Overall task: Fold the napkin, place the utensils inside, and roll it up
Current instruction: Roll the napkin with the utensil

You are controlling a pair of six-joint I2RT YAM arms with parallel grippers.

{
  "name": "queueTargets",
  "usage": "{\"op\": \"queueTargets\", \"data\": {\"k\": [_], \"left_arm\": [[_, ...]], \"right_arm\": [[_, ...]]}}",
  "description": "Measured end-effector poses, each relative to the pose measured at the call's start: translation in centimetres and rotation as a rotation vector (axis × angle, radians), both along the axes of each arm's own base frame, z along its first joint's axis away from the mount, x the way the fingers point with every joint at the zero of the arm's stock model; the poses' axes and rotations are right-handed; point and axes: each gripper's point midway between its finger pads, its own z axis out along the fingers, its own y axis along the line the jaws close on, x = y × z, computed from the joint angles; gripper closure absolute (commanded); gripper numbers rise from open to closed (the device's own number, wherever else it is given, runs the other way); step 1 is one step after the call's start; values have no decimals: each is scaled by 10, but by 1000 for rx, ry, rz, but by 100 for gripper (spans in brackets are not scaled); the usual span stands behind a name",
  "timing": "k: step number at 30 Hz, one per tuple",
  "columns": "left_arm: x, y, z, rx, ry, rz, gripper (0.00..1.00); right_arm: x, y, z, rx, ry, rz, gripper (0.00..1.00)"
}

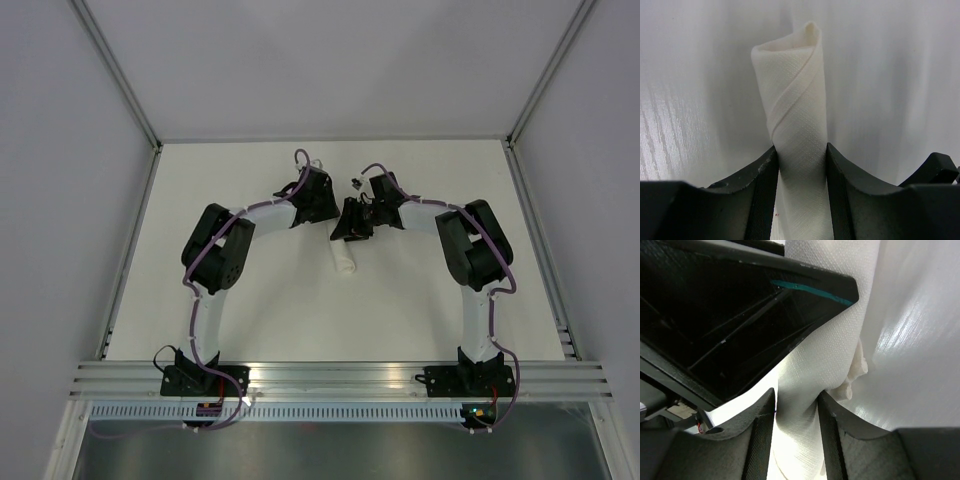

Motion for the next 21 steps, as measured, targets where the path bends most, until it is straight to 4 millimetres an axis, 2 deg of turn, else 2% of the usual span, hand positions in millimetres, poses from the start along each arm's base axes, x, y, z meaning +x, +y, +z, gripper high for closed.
{"op": "queueTargets", "data": {"k": [13, 21], "left_arm": [[3, 0, -1, 42, 4, -33, 53], [5, -3, 0, 40, -3, -51, 46]], "right_arm": [[12, -16, 11, -7, 23, -22, 53], [17, -22, 15, -8, 15, -17, 53]]}}
